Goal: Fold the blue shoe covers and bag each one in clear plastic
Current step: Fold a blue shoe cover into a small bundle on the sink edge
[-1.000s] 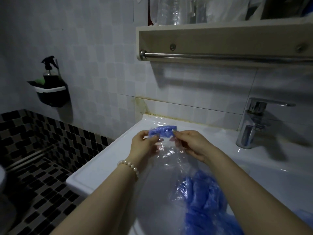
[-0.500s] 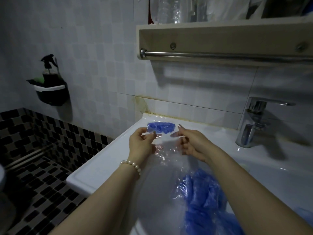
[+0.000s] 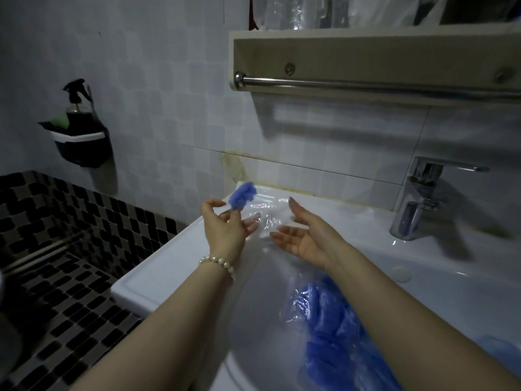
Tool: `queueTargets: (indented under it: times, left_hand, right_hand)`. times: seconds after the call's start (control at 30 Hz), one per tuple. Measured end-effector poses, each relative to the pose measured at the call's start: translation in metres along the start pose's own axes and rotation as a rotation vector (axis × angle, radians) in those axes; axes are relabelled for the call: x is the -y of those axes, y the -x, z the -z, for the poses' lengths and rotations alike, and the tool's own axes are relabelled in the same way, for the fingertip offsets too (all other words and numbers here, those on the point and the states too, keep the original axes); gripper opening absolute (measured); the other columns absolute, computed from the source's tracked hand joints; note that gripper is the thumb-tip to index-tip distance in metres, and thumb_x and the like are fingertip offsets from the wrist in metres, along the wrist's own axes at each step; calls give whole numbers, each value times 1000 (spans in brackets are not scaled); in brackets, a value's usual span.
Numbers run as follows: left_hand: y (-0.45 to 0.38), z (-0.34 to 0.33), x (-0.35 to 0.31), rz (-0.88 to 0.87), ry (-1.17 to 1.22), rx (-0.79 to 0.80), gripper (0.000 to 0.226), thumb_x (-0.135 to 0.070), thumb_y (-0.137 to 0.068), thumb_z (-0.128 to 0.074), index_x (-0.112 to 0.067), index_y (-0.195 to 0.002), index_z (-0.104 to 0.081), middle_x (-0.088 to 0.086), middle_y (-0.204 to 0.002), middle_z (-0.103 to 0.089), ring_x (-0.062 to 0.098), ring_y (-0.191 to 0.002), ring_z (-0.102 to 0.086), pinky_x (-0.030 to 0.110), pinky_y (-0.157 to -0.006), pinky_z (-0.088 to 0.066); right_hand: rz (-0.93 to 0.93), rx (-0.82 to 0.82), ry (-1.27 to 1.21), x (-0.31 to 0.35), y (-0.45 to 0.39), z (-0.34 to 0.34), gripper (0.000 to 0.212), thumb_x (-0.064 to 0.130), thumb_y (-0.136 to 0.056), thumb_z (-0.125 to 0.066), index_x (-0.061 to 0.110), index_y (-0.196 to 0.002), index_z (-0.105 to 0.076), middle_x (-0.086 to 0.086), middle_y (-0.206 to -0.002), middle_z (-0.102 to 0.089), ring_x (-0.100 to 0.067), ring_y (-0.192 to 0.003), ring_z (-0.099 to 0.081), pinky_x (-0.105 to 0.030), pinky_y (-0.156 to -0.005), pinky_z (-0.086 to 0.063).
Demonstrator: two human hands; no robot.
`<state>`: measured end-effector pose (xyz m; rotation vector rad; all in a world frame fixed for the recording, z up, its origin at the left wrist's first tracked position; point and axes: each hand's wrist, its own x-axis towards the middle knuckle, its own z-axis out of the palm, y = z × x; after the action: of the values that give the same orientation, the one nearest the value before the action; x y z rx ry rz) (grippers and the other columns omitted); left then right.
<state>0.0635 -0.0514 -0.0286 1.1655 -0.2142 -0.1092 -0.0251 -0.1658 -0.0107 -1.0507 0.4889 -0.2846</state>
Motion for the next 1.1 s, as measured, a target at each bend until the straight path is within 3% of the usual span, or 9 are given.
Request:
queueTargets:
  times: [0.1,0.2,0.33,0.47,0.63,0.73,0.87,0.97,1.1]
  left_hand:
    - [-2,1,5,-45,-52,-56,30,5,-90,-50,-21,-93,-34,14,-93,-55,19,-54,-65,29,-55,-56]
    - [-2,1,8,-86,-178,-70,36,-2,-88,-57,-28,-83,-33,16,-96,-55,23,-58,-60,41,-65,-58]
    - [-7,2,7,12,-86,-58,34,-1,-90,-57,-23,-92,-31,18,-93,-60,25,-63,-68,33,-58,-56]
    - [-8,4,1,179,144,-33,28,1,-94,-52,-14,-105,-31,16,-90,-62,23,-59,-70,30,-52,-57]
    - [-11,4,3,167,-67,154,38,-31,-96,-51,-18,-129,-37,8,-113,-56,21,-97,-60,41,-94,-50]
    - [-4,3,6,-20,-336,246,44,-34,-97,-49,-22,-137,-35,6,-145,-38,23,-128,-43,41,-108,-37]
    - [7,2,8,-324,-582,285,38,-26,-90,-59,-16,-125,-47,-1,-126,-49,20,-119,-48,34,-100,-41]
    - [18,-11,5,-592,-812,418,29,-15,-81,-65,-11,-109,-60,-1,-107,-51,22,-102,-54,23,-86,-40]
    - [54,-54,-12,-531,-1085,904,16,-16,-81,-70,-16,-96,-72,5,-111,-58,19,-103,-56,23,-86,-42]
  right_hand:
    - [-45,81,16,-16,8,-19,31,21,-79,-71,4,-101,-57,-19,-80,-60,-31,-66,-65,-40,-68,-57]
    - [46,8,109,-20,4,-30,35,7,-79,-68,-7,-110,-58,-21,-78,-62,-31,-63,-64,-44,-66,-59]
    - [154,-149,259,-13,4,-25,35,-14,-75,-60,-2,-105,-47,-19,-68,-61,-24,-51,-61,-30,-46,-54]
    - [74,-74,270,-1,12,-14,33,-26,-73,-56,2,-90,-50,-18,-66,-64,-23,-51,-64,-28,-50,-57]
    - [146,-169,145,9,5,-7,43,-23,-78,-56,-2,-114,-46,-21,-76,-63,-26,-63,-65,-30,-61,-59]
    - [96,-194,144,11,1,-7,38,4,-87,-63,-8,-119,-46,-21,-92,-58,-30,-76,-65,-37,-76,-58]
    - [-21,-268,559,25,20,6,45,47,-90,-57,8,-107,-43,-16,-103,-53,-27,-86,-60,-35,-69,-55]
    - [23,-263,961,46,53,42,33,38,-88,-63,10,-103,-56,-9,-92,-59,-18,-76,-57,-27,-61,-48]
    - [-100,-21,1541,67,111,91,10,19,-78,-76,20,-87,-71,3,-94,-67,-4,-83,-57,-22,-77,-46]
